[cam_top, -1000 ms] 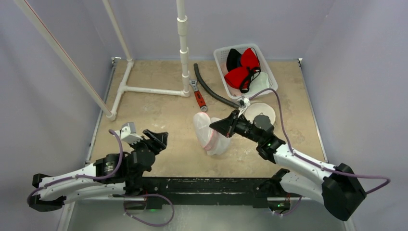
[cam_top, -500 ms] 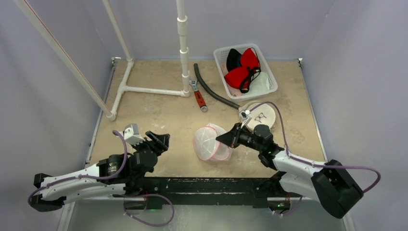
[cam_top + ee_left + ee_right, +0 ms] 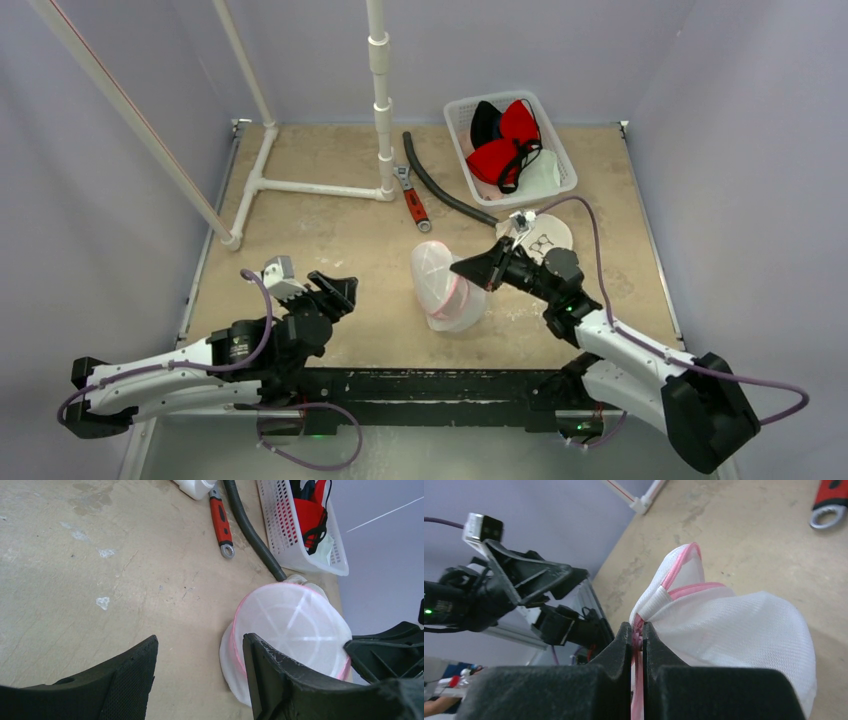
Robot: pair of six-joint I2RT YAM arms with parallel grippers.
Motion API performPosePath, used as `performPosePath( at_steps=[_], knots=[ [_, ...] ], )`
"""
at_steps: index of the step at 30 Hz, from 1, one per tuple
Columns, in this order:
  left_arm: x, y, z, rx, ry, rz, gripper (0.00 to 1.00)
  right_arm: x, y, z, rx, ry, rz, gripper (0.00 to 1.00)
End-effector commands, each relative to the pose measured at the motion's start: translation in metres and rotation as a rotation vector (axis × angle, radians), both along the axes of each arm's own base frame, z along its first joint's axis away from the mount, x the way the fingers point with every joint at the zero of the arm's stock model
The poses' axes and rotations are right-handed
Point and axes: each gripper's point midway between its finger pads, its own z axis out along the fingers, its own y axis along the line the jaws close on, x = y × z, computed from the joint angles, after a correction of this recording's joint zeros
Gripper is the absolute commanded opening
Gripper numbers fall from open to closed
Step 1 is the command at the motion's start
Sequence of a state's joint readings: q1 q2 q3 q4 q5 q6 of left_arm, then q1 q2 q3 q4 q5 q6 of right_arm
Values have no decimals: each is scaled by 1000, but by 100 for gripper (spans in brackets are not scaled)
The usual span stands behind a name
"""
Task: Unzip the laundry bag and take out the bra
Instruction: Adjust the laundry bag at the center of the board.
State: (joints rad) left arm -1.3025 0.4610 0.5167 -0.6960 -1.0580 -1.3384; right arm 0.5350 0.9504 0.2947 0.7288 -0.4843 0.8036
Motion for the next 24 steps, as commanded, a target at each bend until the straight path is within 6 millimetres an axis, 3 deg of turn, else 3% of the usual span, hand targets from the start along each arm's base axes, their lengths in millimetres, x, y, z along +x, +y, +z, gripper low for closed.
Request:
performPosePath(
  at_steps=[1, 5, 8, 12, 18, 21, 24],
  knots=[
    [2, -2, 8, -8, -17, -3, 61, 3, 19, 65, 165, -102, 102, 0],
    [2, 6, 18, -13, -32, 17, 61, 15, 34, 93, 202, -137, 141, 0],
    [3, 13, 27, -13, -48, 34, 61, 29, 37, 98, 156, -168, 113, 0],
    [4, 16, 31, -11, -56, 41, 61, 34, 37, 51, 74, -76, 101, 0],
    [2, 12, 17, -2, -36, 31, 61, 24, 28, -20, 30, 60, 90, 0],
    [2, 10, 13, -4, -31, 26, 61, 22, 23, -42, 4, 101, 77, 0],
    [2, 9, 12, -4, -31, 26, 61, 24, 17, -52, -19, 111, 53, 0]
  ],
)
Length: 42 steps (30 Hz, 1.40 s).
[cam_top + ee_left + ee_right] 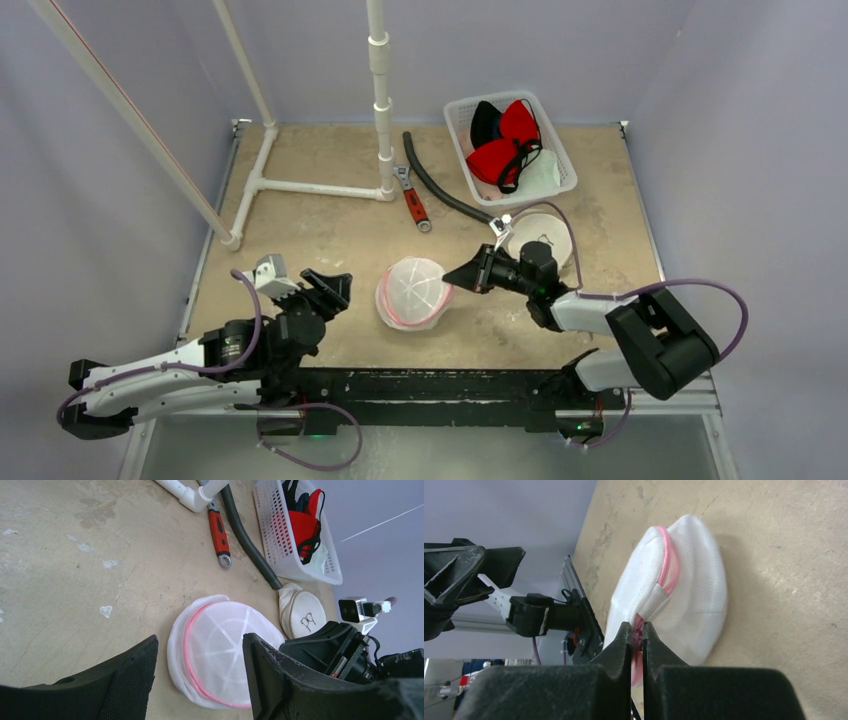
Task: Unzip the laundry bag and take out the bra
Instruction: Adjust the laundry bag at the center of the board.
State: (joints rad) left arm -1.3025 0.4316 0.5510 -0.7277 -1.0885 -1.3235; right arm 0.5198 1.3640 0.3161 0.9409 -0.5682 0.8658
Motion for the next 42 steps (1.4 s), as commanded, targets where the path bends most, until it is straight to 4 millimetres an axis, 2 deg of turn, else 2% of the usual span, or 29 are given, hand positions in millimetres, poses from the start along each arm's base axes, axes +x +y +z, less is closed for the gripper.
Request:
performPosePath(
  at_steps=[1, 8, 12, 14, 17, 20, 22, 25, 29, 32, 35, 39, 42],
  knots=[
    [1, 0, -3, 10, -4, 6, 61, 9, -3, 16, 23, -106, -15, 0],
    [1, -1, -5, 19, 0, 4, 61, 17, -13, 3, -96, -141, -43, 1],
    [1, -2, -7, 18, 1, 2, 61, 20, -19, 2, -149, -171, -59, 45],
    [1, -3, -9, 20, 5, -4, 61, 17, -21, 5, -164, -176, -52, 59],
    [0, -7, -12, 23, 15, -16, 61, 17, -25, 14, -195, -193, -69, 71],
    [-3, -12, -18, 26, 35, -45, 61, 19, -30, 32, -270, -249, -124, 74],
    [-7, -22, -23, 24, 54, -94, 61, 15, -25, 48, -310, -312, -141, 72],
    [-16, -50, -31, -1, 69, -226, 57, 5, -10, 54, -350, -331, -121, 65],
    [-27, -88, -46, -51, 78, -372, 52, 11, -14, 29, -389, -261, -179, 58],
    [-25, -97, -62, -39, 105, -370, 45, 12, -12, 16, -381, -221, -194, 58],
    [-21, -108, -69, -37, 96, -373, 43, 12, -12, 9, -378, -208, -197, 58],
    [-8, -116, -70, -29, 94, -361, 42, 13, -15, 4, -397, -200, -209, 60],
    [7, -102, -94, -19, 159, -300, 38, 12, -17, 1, -403, -201, -211, 60]
  ],
)
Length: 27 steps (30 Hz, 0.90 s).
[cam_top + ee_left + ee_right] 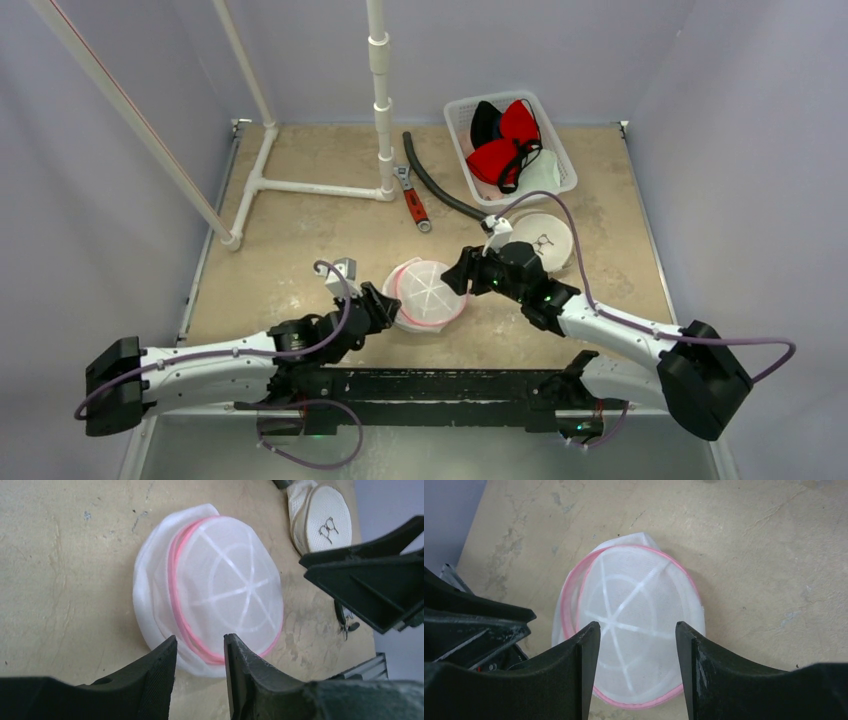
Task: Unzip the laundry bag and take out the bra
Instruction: Adjust the laundry bag at the center of the board.
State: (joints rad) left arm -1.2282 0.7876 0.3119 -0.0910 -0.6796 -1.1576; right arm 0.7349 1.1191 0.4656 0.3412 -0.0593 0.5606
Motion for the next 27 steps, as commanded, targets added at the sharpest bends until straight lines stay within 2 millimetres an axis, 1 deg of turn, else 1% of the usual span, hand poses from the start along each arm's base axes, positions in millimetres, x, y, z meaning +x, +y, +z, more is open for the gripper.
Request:
performPosePath(
  at_steps=[1, 4, 6, 10, 12, 15, 23, 24, 27],
  knots=[
    [19, 1, -10, -68, 33, 36, 36, 6, -3, 5, 12, -30, -39, 60],
    [22, 8, -34, -122, 85, 45, 33, 4, -4, 5, 20, -31, -35, 60],
    [22, 13, -47, -117, 108, 62, 30, 4, -4, 6, 23, -34, -34, 60],
    [23, 17, -63, -87, 131, 77, 28, 2, -4, 7, 22, -37, -26, 60],
    [24, 17, -66, -91, 134, 83, 26, 1, -4, 7, 21, -38, -18, 60],
    [25, 19, -78, -70, 156, 97, 24, 0, -1, 6, 21, -34, 3, 61],
    [23, 27, -98, -47, 187, 120, 19, -3, 6, -10, -23, 7, 51, 61],
    [23, 28, -99, -49, 187, 120, 19, -3, 7, -16, -36, 22, 56, 60],
    [21, 28, -102, -42, 194, 117, 17, -7, 16, -18, -27, 31, 87, 52]
  ],
)
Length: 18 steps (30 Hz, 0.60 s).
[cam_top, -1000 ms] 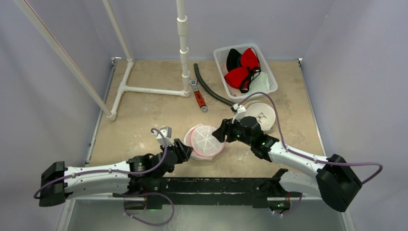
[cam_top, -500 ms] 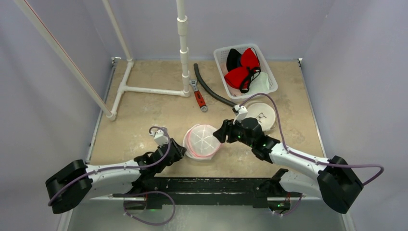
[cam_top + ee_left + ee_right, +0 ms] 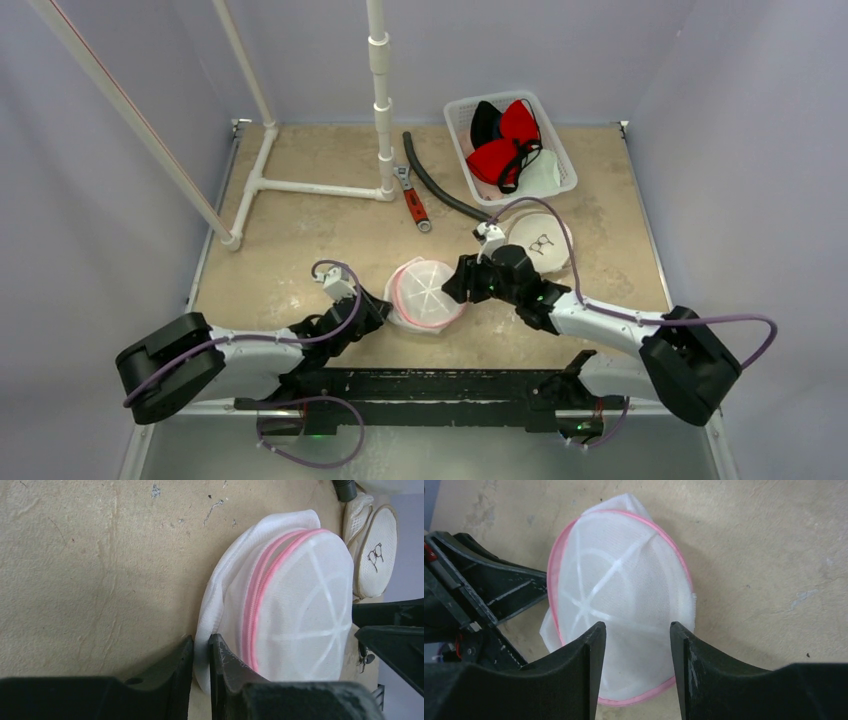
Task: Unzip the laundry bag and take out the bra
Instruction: Adjust the laundry bag at the center of the board.
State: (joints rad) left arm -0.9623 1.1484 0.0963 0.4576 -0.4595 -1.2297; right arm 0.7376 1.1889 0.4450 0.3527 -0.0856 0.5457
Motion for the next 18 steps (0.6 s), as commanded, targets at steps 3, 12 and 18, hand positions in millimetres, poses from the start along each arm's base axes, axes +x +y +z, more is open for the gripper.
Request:
performPosePath(
  at_steps=[3, 12, 18],
  knots=[
    [-10, 11, -23, 50, 50, -8, 16, -3, 27, 8, 23, -13, 82, 42],
    [-13, 9, -25, 40, 58, -27, 15, -11, 56, -9, -27, 21, 133, 42],
    [-19, 25, -21, 90, 76, -8, 17, -3, 44, -4, -66, -2, 64, 50]
  ],
)
